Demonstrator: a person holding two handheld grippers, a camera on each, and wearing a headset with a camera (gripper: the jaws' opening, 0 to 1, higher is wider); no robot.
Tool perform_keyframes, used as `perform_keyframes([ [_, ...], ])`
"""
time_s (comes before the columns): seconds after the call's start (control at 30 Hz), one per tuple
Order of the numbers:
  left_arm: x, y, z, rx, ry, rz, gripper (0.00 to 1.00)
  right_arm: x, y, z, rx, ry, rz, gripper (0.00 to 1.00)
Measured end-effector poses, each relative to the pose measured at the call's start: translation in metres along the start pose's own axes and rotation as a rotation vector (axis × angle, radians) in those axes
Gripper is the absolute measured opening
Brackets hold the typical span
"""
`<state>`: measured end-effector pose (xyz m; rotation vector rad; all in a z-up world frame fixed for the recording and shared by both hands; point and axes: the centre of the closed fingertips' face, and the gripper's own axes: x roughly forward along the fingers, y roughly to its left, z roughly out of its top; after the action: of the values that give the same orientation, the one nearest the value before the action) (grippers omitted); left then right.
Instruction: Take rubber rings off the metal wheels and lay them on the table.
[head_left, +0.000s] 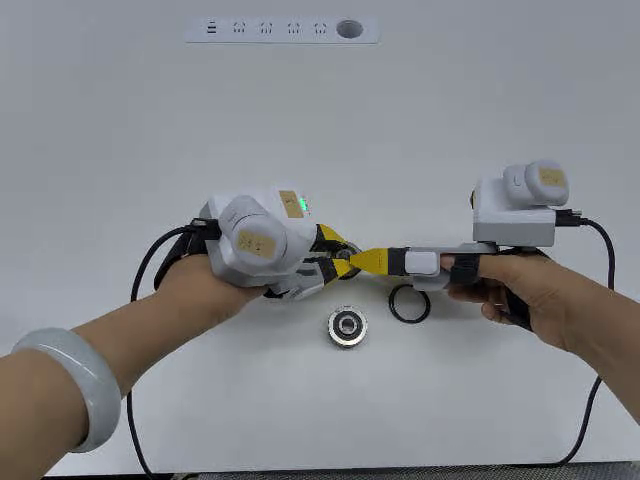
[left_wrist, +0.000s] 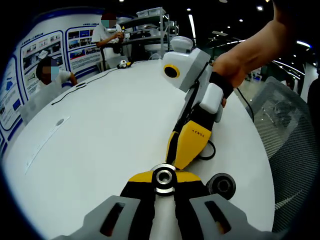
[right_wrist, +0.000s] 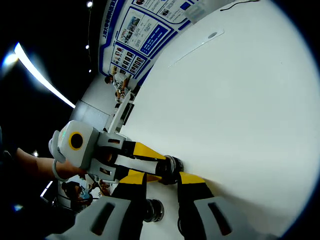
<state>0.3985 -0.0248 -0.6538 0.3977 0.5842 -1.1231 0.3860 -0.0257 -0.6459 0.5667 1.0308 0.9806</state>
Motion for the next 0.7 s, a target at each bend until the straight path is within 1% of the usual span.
perform_keyframes([
  [0.53,0.0,0.0,-0.0006,0.001,0.001,0.0,0.13,0.0003,0.0025,-0.0002,-0.043,0.002,-0.011,0.27],
  [0.7,0.0,-0.0001,-0.0005,0.003,0.0,-0.001,0.13,-0.0005,0.0041,0.0004,-0.048,-0.003,-0.002,0.28],
])
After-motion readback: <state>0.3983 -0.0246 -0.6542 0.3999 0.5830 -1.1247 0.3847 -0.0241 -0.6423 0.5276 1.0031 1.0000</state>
